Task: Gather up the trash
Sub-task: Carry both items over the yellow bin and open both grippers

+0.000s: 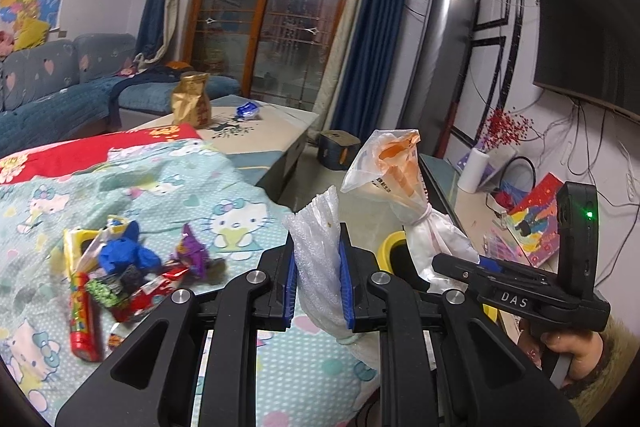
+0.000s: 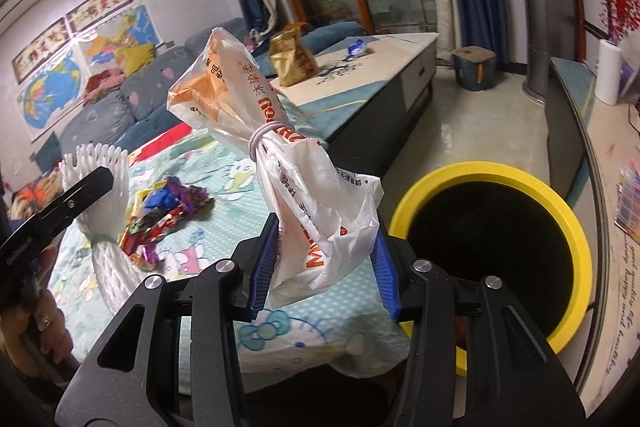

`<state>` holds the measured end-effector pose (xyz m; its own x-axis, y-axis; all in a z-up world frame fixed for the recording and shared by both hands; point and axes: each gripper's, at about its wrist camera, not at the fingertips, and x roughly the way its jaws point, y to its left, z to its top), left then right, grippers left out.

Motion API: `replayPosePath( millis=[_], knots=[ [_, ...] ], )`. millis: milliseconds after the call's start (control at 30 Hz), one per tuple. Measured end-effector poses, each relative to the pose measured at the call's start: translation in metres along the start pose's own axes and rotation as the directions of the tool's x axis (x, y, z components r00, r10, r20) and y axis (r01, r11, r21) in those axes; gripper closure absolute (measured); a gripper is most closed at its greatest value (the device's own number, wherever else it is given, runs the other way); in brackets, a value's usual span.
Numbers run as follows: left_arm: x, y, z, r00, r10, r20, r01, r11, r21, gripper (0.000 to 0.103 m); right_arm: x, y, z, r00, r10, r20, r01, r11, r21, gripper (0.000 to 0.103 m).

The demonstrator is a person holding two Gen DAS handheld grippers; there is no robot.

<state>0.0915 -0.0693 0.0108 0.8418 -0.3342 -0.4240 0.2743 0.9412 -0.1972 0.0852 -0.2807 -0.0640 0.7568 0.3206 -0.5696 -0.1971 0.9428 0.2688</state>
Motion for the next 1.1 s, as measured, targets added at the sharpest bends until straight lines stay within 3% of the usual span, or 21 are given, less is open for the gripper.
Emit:
replayPosePath(
  millis=[1100],
  knots=[
    [0.058,-0.09,-0.01,0.989,-0.131,-0.064,0.14,0.976,0.164,0.086,-0.019,-0.095,-0.006,0.986,-0.164,0.01,0.157,0.957,0.243,0.066]
  ],
)
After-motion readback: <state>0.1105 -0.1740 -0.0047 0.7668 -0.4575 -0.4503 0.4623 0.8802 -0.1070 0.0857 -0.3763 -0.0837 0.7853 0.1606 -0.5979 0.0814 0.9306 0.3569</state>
